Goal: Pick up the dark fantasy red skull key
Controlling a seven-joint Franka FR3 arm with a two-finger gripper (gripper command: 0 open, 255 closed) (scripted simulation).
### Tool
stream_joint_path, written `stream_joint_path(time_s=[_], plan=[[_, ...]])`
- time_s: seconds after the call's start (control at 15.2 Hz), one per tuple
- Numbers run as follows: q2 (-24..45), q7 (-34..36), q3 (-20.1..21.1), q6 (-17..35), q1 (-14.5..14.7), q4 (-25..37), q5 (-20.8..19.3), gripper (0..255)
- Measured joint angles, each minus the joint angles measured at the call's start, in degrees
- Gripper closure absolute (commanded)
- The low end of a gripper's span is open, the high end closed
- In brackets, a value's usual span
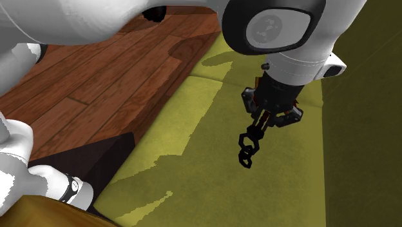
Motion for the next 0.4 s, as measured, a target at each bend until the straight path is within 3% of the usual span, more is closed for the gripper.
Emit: stream_joint_path(time_s=[0.4], plan=[[0.89, 0.13, -0.06, -4.9, -0.52, 5.79, 0.23, 255]])
